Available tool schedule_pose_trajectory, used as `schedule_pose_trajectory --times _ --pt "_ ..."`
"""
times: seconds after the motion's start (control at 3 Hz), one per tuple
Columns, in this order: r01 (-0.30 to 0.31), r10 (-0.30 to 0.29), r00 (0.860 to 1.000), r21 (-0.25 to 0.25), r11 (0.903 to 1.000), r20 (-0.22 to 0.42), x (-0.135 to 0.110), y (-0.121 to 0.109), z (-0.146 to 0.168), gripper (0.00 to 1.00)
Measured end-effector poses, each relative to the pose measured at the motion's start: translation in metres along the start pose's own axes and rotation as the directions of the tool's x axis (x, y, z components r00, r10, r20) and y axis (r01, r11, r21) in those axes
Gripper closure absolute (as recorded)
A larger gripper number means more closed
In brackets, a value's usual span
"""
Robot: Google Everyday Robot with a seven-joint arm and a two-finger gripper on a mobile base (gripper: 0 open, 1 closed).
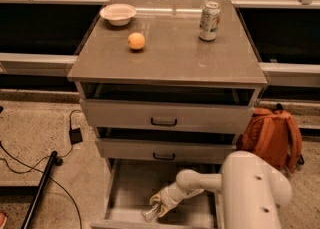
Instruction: Pick water bottle from bottom drawer and place on counter
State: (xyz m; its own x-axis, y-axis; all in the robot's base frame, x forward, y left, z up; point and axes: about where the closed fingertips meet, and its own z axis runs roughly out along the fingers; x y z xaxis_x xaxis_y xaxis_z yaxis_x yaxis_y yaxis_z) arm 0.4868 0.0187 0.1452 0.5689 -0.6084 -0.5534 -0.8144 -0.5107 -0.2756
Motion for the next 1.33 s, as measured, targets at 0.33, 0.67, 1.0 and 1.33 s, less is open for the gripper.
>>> schedule_pose_trajectory --times 0.33,0.67,1.0,1.33 --pt "0.016 -0.023 0.999 0.173 0.9848 0.039 -0.028 -0.032 -0.064 1.00" --pt "-0.014 0.011 1.000 0.326 0.9454 0.012 -0.061 -0.042 -0.156 1.00" --pt "-0.108 0.160 0.985 0.471 0.8755 -0.071 -0.073 -0.034 -0.248 1.00" --pt "-0.118 0.241 0.961 0.585 0.8028 -0.138 -0.094 -0.029 -0.340 1.00"
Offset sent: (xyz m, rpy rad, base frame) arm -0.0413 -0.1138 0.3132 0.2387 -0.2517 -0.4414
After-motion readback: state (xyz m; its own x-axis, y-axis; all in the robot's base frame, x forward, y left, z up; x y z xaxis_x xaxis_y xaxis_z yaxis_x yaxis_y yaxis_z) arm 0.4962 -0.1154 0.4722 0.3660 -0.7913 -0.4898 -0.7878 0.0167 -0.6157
